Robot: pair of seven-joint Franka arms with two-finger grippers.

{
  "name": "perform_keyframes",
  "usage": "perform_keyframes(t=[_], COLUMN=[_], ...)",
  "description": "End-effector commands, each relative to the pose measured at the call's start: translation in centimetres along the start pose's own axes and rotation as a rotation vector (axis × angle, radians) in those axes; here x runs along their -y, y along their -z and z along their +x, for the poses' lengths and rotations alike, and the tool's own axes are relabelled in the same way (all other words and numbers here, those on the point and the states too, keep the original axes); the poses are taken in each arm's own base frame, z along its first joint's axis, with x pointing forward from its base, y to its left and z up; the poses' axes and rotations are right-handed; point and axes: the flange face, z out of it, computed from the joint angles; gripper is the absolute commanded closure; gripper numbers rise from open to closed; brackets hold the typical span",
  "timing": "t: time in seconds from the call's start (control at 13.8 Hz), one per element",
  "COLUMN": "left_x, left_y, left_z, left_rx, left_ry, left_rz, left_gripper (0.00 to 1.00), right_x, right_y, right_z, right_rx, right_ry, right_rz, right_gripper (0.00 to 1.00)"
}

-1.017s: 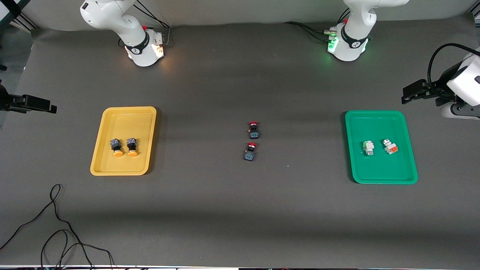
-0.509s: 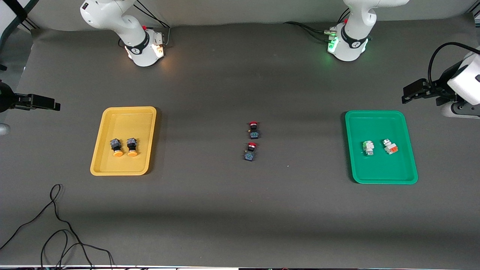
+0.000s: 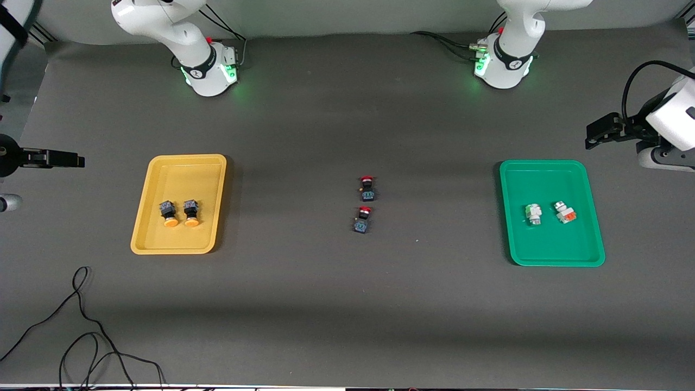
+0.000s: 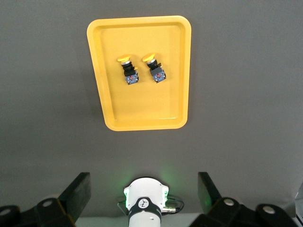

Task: Place green and yellow buttons in trays

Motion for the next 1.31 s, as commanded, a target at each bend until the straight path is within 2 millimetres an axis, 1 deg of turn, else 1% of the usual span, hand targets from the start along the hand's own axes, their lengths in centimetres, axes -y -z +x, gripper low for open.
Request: perform_keyframes(t=[0.0,0.22,0.36,0.51,0.58,0.65,0.73,0.8,0.94,1.09,1.16,1.24], left_x=[-0.4,-0.4,-0.4,-0.5,-0.5,-0.5,-0.5,-0.5,-0.5,-0.5,-0.5,-0.5], left_y=[0.2,0.2,0.2,0.2,0.3,0.2,0.4,0.4,0.4,0.4,0.4,0.5], left_z=[-0.9,-0.9,-0.9,-0.9,-1.0,-0.9,-1.0,-1.0,-0.9,-0.9,-0.9,-1.0], left_rx=[0.008,0.007,0.007,0.007,0.006,0.007,0.006,0.006,0.006,0.005,0.007,0.005], left_ry=[-0.026,-0.030,-0.031,-0.031,-0.031,-0.031,-0.031,-0.031,-0.031,-0.025,-0.022,-0.016], left_rz=[0.018,0.025,0.025,0.025,0.025,0.025,0.023,0.025,0.023,0.020,0.019,0.019], left_gripper=[0.00,0.00,0.00,0.00,0.00,0.00,0.00,0.00,0.00,0.00,0.00,0.00], right_x=[0.9,0.5,0.5,-0.3,-0.2,-0.7,-0.6,-1.2,-1.5,-2.0,-2.7,-3.9], right_y=[0.9,0.9,0.8,0.6,0.7,0.2,0.0,-0.2,-0.5,-0.4,0.1,0.7], right_z=[-1.7,-2.2,-2.3,-2.3,-2.8,-3.1,-3.7,-4.4,-5.4,-6.1,-6.2,-6.4], right_rx=[-0.001,-0.010,-0.011,-0.014,-0.032,-0.043,-0.059,-0.077,-0.112,-0.158,-0.179,-0.209], right_ry=[-0.022,-0.014,-0.014,-0.023,-0.015,-0.019,-0.013,-0.017,-0.014,-0.023,-0.040,-0.048], right_rz=[0.006,0.004,0.006,0.015,0.020,0.028,0.034,0.040,0.039,0.009,0.017,0.030], right_gripper=[0.00,0.00,0.00,0.00,0.00,0.00,0.00,0.00,0.00,0.00,0.00,0.00])
